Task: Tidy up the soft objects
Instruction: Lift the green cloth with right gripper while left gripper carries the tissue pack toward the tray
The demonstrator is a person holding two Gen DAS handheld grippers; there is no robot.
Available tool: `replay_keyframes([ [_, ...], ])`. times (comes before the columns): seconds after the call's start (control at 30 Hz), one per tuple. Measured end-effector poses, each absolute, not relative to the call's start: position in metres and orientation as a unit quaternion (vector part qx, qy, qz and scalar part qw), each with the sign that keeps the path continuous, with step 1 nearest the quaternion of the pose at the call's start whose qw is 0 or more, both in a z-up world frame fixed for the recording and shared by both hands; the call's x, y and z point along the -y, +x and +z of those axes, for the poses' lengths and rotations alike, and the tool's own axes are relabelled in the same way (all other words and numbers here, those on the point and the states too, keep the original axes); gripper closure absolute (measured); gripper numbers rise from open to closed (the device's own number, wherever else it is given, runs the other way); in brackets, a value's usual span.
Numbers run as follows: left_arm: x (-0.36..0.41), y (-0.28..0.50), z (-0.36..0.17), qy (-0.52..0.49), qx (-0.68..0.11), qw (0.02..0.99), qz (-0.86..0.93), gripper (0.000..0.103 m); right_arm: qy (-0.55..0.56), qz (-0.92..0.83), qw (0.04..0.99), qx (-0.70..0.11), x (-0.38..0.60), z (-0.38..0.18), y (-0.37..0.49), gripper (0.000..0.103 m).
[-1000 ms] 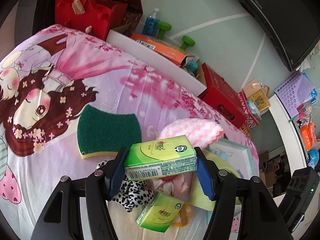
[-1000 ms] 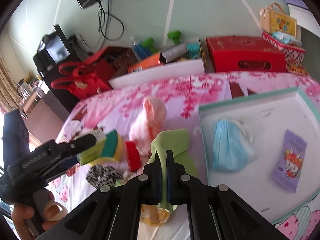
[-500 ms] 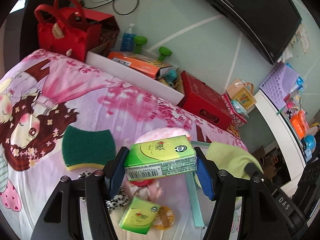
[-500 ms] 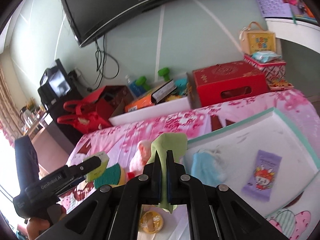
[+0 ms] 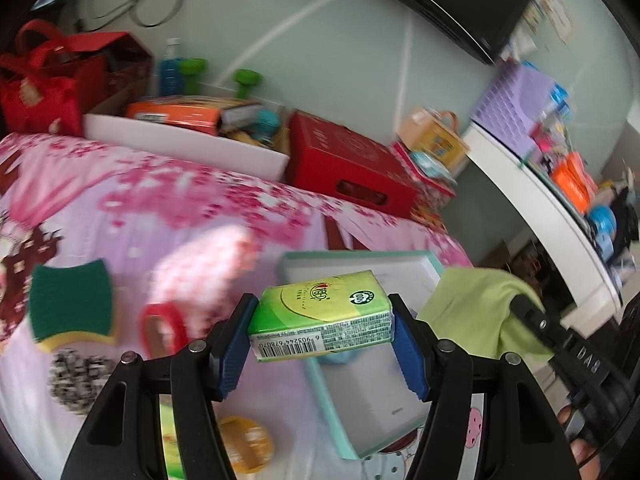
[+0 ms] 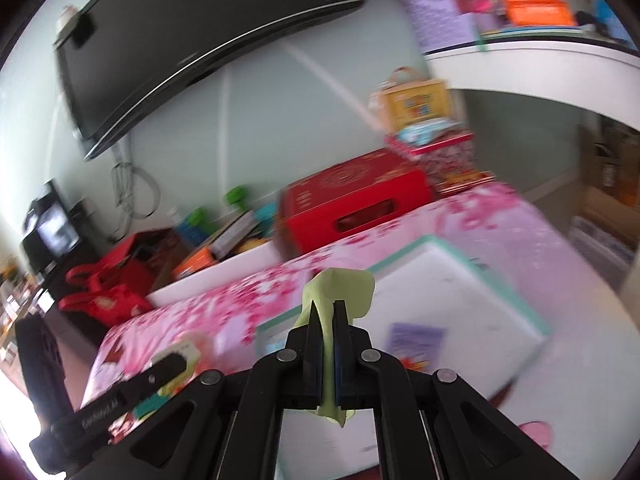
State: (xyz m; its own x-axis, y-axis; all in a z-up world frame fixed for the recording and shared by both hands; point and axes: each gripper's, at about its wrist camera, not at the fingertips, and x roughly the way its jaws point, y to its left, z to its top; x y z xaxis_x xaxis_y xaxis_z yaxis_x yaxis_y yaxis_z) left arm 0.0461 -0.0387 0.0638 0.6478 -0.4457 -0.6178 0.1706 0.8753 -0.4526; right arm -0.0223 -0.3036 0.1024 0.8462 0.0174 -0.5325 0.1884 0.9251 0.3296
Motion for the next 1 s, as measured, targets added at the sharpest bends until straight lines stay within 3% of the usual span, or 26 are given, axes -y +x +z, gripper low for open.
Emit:
replay_keyframes([
  [0.43,0.137,0.048,0.035,-0.084,-0.416,0.874,-0.236,0.037,0.205,-0.15,0.927,-0.277,0.365,0.078,-0.03,0.099],
  [0.73,0.162,0.051,0.007,-0.041,-0.444,0.866,-0.224,0.037,0.241,-0.159,0.912,-0.292,0.383,0.045,-0.019,0.099],
  [1.0,0.166,0.056,-0.006,-0.022,-0.458,0.863,-0.212,0.037,0.204,-0.166,0.9,-0.348,0.373,0.022,-0.002,0.099],
])
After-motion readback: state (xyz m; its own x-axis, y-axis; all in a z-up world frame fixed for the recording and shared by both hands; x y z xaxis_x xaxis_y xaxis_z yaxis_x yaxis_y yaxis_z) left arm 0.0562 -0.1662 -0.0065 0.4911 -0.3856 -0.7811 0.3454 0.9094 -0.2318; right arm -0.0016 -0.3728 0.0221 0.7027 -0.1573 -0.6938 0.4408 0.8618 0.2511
